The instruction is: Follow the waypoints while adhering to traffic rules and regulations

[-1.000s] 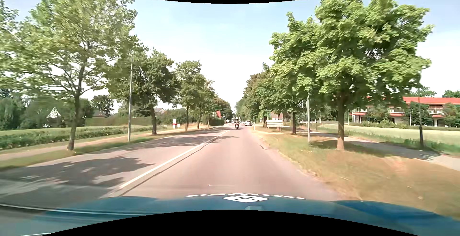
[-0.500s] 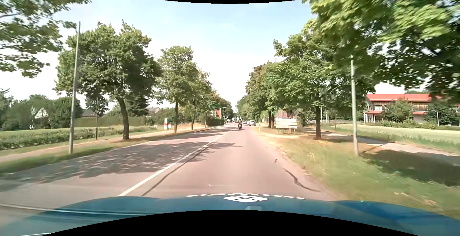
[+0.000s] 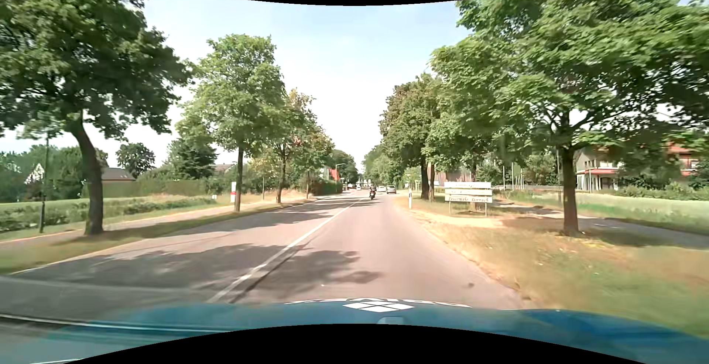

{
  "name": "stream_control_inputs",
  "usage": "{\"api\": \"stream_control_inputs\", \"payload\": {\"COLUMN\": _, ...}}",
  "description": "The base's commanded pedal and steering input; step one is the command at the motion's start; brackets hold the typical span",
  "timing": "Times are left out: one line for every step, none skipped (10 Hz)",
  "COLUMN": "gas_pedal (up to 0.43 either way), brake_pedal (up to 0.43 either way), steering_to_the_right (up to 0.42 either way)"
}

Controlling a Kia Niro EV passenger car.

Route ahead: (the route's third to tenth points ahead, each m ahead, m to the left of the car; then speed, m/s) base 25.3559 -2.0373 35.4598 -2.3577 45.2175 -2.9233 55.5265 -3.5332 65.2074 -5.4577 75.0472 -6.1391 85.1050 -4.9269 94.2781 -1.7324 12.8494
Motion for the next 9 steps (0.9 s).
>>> {"api": "stream_control_inputs", "payload": {"gas_pedal": 0.028, "brake_pedal": 0.0, "steering_to_the_right": 0.01}}
{"api": "stream_control_inputs", "payload": {"gas_pedal": 0.028, "brake_pedal": 0.0, "steering_to_the_right": 0.009}}
{"api": "stream_control_inputs", "payload": {"gas_pedal": 0.028, "brake_pedal": 0.0, "steering_to_the_right": 0.009}}
{"api": "stream_control_inputs", "payload": {"gas_pedal": 0.028, "brake_pedal": 0.0, "steering_to_the_right": 0.009}}
{"api": "stream_control_inputs", "payload": {"gas_pedal": 0.028, "brake_pedal": 0.0, "steering_to_the_right": 0.01}}
{"api": "stream_control_inputs", "payload": {"gas_pedal": 0.028, "brake_pedal": 0.0, "steering_to_the_right": 0.01}}
{"api": "stream_control_inputs", "payload": {"gas_pedal": 0.02, "brake_pedal": 0.0, "steering_to_the_right": 0.01}}
{"api": "stream_control_inputs", "payload": {"gas_pedal": 0.0, "brake_pedal": 0.0, "steering_to_the_right": 0.01}}
{"api": "stream_control_inputs", "payload": {"gas_pedal": 0.0, "brake_pedal": 0.0, "steering_to_the_right": 0.01}}
